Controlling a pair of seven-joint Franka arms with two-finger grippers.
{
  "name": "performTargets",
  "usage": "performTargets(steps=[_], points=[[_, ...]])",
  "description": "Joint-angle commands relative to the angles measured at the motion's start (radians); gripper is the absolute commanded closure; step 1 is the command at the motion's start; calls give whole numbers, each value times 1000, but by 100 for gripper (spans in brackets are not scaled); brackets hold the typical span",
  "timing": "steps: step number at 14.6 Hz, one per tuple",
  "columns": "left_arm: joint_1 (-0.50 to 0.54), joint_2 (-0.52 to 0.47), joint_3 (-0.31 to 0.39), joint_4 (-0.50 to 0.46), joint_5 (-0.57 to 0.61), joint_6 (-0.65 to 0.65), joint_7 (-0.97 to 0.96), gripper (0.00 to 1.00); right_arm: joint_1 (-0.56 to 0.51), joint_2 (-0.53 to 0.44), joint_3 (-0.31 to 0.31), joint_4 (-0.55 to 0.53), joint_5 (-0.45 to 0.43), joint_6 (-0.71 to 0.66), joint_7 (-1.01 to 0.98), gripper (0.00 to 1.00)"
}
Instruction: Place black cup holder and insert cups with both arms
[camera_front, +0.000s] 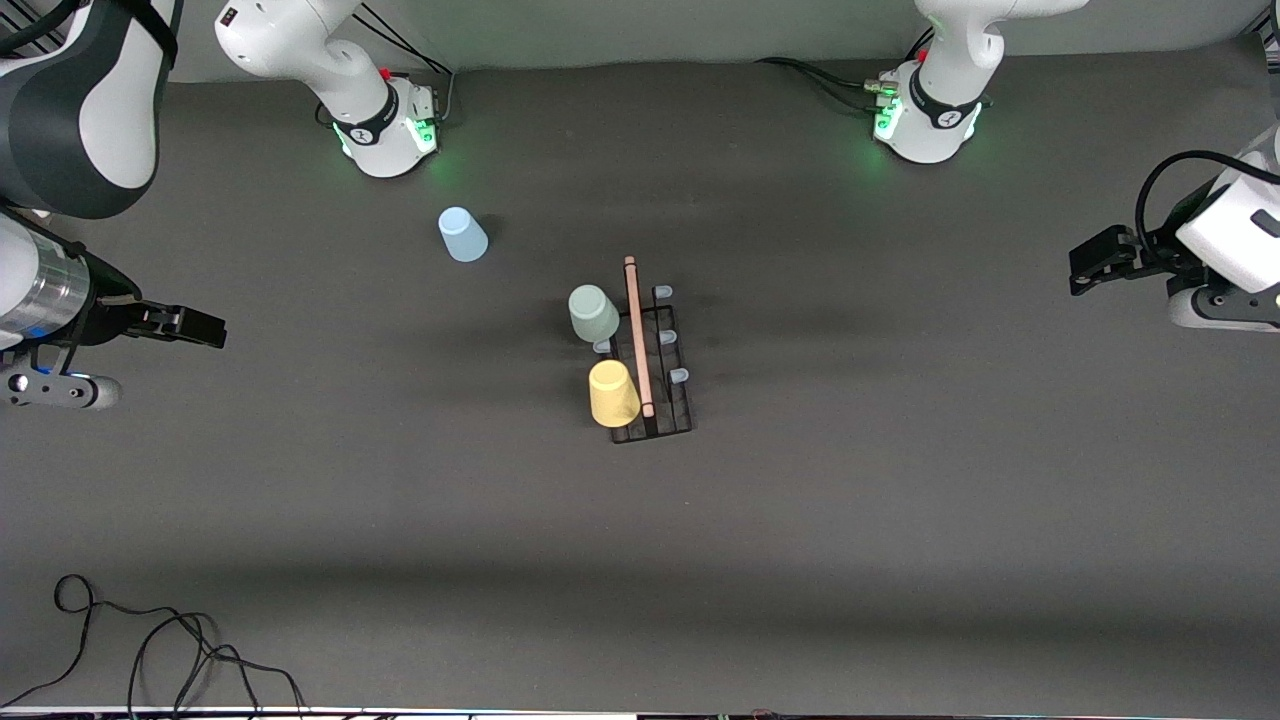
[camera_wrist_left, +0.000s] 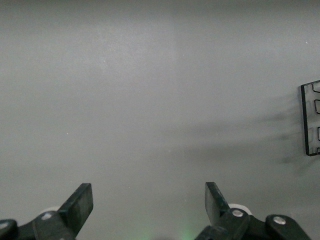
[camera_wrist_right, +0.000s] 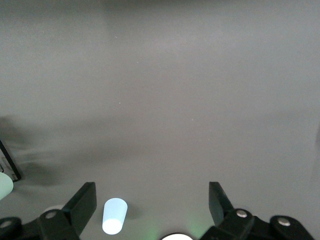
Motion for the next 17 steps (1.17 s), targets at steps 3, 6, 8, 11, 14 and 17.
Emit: performTargets(steps=[3, 6, 8, 11, 14, 17], points=[[-10, -3, 6, 13, -3, -2, 1, 0, -11, -36, -19, -25, -18, 24, -59, 0], [-10, -3, 6, 13, -3, 0, 1, 0, -202, -86, 167, -20, -24, 24, -59, 1], [-10, -3, 6, 13, -3, 0, 1, 0, -361, -139, 348, -23, -79, 24, -47, 0], [-10, -3, 6, 13, -3, -1, 1, 0, -552, -171, 552, -24, -117, 16, -44, 0], [-10, -3, 6, 13, -3, 0, 1, 0, -696, -220, 769, -53, -237, 18, -20, 0], [-10, -3, 6, 13, -3, 0, 1, 0, -848, -275, 950, -109, -249, 30, 46, 0]])
